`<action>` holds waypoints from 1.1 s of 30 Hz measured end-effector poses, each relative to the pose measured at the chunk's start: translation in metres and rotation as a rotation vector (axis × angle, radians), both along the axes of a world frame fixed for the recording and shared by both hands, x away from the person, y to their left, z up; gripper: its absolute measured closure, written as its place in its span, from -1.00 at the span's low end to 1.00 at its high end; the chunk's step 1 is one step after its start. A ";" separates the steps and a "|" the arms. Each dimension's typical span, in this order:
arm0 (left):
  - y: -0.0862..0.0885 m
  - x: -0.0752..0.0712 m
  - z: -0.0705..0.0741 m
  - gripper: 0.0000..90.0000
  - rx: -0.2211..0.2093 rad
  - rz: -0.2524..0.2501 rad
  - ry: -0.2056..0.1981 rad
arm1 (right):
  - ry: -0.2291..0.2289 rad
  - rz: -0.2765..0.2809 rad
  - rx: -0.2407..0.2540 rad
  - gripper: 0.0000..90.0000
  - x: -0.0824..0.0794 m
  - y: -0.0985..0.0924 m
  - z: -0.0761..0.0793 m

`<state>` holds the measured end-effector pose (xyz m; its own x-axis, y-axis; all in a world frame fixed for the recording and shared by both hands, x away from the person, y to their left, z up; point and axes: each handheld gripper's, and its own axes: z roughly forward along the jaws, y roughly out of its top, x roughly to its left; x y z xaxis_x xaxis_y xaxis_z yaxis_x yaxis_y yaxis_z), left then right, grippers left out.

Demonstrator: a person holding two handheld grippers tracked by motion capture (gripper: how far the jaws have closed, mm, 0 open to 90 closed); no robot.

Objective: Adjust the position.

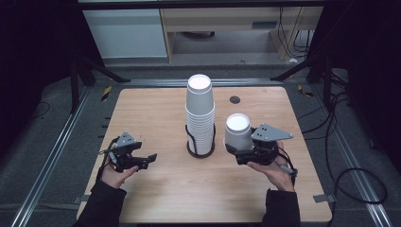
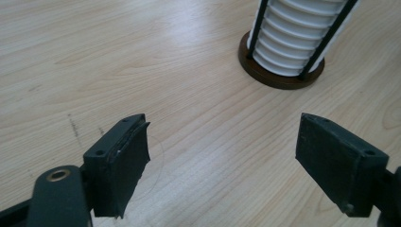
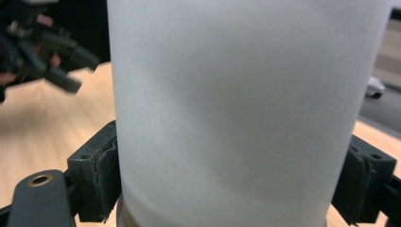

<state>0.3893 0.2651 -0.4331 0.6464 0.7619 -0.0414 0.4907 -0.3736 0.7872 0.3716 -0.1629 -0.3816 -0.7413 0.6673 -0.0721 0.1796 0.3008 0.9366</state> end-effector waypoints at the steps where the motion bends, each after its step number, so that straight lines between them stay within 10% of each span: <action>1: -0.001 0.000 0.000 -0.61 0.002 -0.011 0.002 | 0.007 0.014 -0.013 -0.69 -0.001 0.001 -0.003; 18: -0.011 -0.009 0.011 -0.62 0.010 -0.139 -0.008 | 0.086 0.263 -0.124 -0.69 -0.006 0.043 -0.027; 33: -0.017 -0.014 0.018 -0.64 0.009 -0.216 -0.014 | 0.123 0.377 -0.168 -0.69 0.009 0.072 -0.036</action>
